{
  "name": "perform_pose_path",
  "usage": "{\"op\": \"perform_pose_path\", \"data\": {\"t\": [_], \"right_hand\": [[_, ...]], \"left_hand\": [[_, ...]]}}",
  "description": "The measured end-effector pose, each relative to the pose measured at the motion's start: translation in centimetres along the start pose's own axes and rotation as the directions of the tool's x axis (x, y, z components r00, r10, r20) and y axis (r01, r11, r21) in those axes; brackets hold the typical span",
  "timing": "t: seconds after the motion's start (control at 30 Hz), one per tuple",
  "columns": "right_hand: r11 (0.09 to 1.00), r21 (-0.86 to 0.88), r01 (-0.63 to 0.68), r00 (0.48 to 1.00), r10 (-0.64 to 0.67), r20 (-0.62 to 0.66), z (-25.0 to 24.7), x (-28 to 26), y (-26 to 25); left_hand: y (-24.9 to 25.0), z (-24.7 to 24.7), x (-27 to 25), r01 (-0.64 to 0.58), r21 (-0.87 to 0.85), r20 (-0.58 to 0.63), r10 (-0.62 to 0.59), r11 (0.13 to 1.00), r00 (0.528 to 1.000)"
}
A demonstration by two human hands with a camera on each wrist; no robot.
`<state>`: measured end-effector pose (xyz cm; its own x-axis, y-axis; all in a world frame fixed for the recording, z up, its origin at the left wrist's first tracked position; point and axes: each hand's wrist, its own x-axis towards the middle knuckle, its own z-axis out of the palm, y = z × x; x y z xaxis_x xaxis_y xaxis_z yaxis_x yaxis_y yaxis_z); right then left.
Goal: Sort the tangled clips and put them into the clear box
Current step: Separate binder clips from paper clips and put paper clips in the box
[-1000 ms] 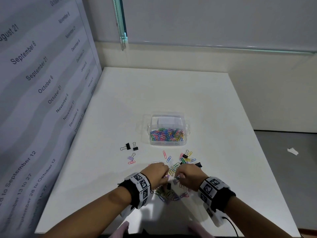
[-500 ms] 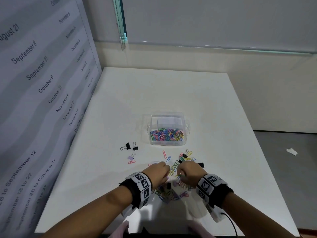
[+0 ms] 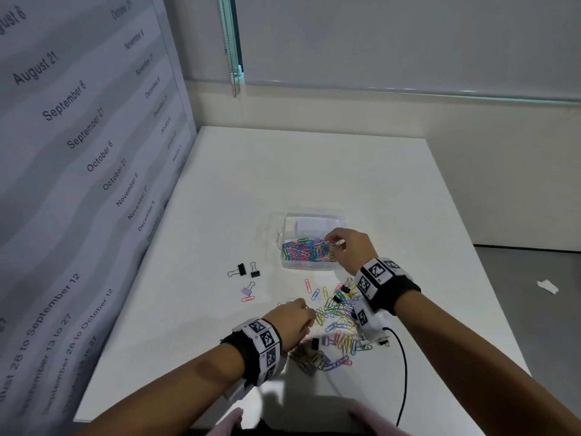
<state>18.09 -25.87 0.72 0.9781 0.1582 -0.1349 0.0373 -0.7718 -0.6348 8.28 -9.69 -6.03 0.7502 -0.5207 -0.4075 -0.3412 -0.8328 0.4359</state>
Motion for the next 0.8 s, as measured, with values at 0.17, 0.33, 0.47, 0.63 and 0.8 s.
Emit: {"op": "perform_pose_path", "data": {"t": [0.17,0.33,0.47,0.63,0.8], "right_hand": [[0.999,-0.038,0.019,0.992,-0.014,0.125,1.2,-2.4,0.8],[0.987,-0.136,0.088,0.912,-0.025,0.409,2.8,-6.0,2.7],[0.965,-0.192,0.180,0.865,-0.062,0.498,4.2,-8.3,4.0],[0.958,-0.221,0.185,0.881,-0.063,0.468,5.7,-9.0,4.6],[0.970,-0.167,0.174,0.921,-0.101,0.375,5.7,-9.5,4.4]], "left_hand": [[0.1,0.0,0.0,0.027,-0.002,0.004,-0.027,1.000,1.000],[0.1,0.1,0.6,0.021,0.019,0.018,-0.021,1.000,1.000],[0.3,-0.1,0.9,0.023,0.013,0.022,-0.023,1.000,0.999],[-0.1,-0.5,0.9,0.021,-0.058,0.002,-0.021,0.998,1.000],[-0.6,-1.2,0.6,0.069,-0.166,-0.039,-0.076,0.984,0.996]]}}
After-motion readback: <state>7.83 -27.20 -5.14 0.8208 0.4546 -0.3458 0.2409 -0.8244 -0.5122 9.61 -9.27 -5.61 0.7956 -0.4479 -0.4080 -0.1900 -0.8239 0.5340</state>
